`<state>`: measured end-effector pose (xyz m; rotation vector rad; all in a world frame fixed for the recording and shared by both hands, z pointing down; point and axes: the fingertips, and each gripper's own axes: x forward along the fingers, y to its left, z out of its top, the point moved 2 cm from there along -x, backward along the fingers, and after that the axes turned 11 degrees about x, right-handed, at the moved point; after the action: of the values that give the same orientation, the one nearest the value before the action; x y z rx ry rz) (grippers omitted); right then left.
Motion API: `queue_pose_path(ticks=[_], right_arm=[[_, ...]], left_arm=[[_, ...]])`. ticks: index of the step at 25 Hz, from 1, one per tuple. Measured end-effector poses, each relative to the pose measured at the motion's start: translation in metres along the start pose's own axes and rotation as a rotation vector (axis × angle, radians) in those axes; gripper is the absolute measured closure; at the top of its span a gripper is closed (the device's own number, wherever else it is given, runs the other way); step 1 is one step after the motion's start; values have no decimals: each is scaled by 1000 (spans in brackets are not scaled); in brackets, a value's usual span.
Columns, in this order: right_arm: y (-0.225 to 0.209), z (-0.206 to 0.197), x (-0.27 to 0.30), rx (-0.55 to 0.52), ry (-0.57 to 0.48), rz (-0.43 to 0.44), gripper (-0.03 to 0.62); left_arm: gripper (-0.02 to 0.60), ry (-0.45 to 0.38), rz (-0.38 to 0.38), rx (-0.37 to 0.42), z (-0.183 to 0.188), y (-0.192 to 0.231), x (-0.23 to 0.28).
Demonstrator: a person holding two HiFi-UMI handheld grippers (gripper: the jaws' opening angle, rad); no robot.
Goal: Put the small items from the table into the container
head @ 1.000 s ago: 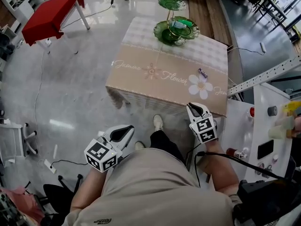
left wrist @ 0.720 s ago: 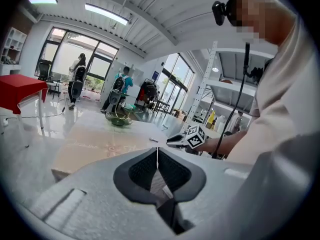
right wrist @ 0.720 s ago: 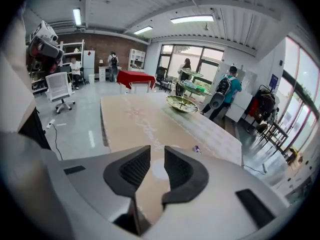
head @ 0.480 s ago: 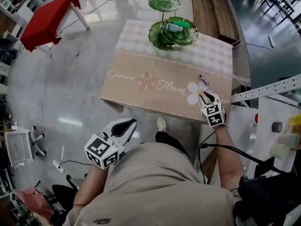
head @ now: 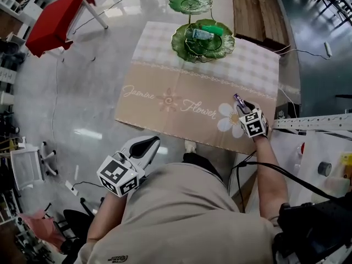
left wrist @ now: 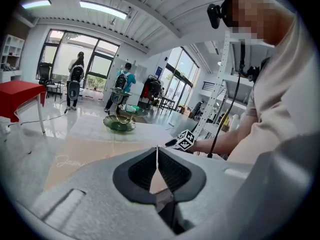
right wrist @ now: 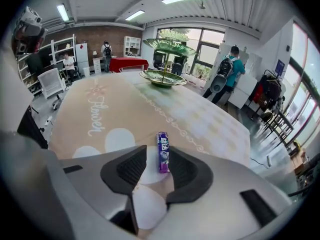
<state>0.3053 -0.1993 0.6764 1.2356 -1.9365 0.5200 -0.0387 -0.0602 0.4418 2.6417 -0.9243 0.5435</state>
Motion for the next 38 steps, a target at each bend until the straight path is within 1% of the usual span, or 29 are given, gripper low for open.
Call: queue_pose_path(ticks=[4,8,10,12,19,27,34,38], right_arm=[[-8,-5,18,6,35,34,450],[-12,-9,26,50,39,85,450],[-10,-9,25,60,39,108,470],[-8,-9,25,64,36,115,494],[-1,2,13,89,18,126,500],[21,40,-28,39,-41,144,502],[45,93,-70,-49,-115,163,502],[60,121,-93,-82,-148,179,502]], left_arm=[[572,4,21,-3,7,7,10],[572,6,33,-3,11,13,17],[571,8,35,-3,12,16,19],[572,9,32,-1,14,17,21],[571,-1,25,15,19,19,21],[571,-23,16,20,14,14,2],[571,-45,16,8,3,10,-22],[571,-60,21,-2,-2,10,-36]])
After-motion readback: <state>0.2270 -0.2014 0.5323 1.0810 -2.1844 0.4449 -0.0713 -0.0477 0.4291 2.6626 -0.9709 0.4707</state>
